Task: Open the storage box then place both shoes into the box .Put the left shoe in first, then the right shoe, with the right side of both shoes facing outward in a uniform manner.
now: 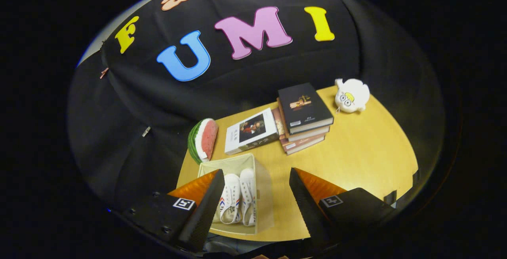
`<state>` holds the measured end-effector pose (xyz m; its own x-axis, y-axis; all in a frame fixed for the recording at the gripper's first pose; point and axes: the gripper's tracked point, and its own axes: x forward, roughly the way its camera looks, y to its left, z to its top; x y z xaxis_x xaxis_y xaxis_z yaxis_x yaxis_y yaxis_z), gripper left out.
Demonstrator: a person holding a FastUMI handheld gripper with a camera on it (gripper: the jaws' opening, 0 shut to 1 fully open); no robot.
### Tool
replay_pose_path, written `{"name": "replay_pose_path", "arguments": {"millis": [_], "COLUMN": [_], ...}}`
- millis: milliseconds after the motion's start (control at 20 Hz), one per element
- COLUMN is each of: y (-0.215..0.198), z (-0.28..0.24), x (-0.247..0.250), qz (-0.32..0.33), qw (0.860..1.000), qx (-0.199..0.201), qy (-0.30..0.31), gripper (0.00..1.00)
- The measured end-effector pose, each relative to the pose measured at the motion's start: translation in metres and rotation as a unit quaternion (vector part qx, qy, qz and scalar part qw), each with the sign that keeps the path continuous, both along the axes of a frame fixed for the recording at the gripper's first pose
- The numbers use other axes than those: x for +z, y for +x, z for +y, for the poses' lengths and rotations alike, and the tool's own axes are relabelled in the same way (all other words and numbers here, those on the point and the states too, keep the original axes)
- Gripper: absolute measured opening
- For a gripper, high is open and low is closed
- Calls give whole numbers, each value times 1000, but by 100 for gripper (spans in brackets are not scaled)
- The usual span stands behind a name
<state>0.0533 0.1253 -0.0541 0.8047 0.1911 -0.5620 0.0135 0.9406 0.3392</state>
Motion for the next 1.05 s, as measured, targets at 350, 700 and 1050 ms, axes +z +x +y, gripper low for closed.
{"name": "replay_pose_path", "arguments": {"millis": [350, 700, 1050], "y": [-1, -22, -41], "z": [-69, -121, -129], "x": [85, 133, 140], "qz": [-161, -290, -343], "qw": [984, 949, 933], "qx": [-17, -16, 12], "qy": [-72, -124, -109], "gripper": [99, 99, 98]}}
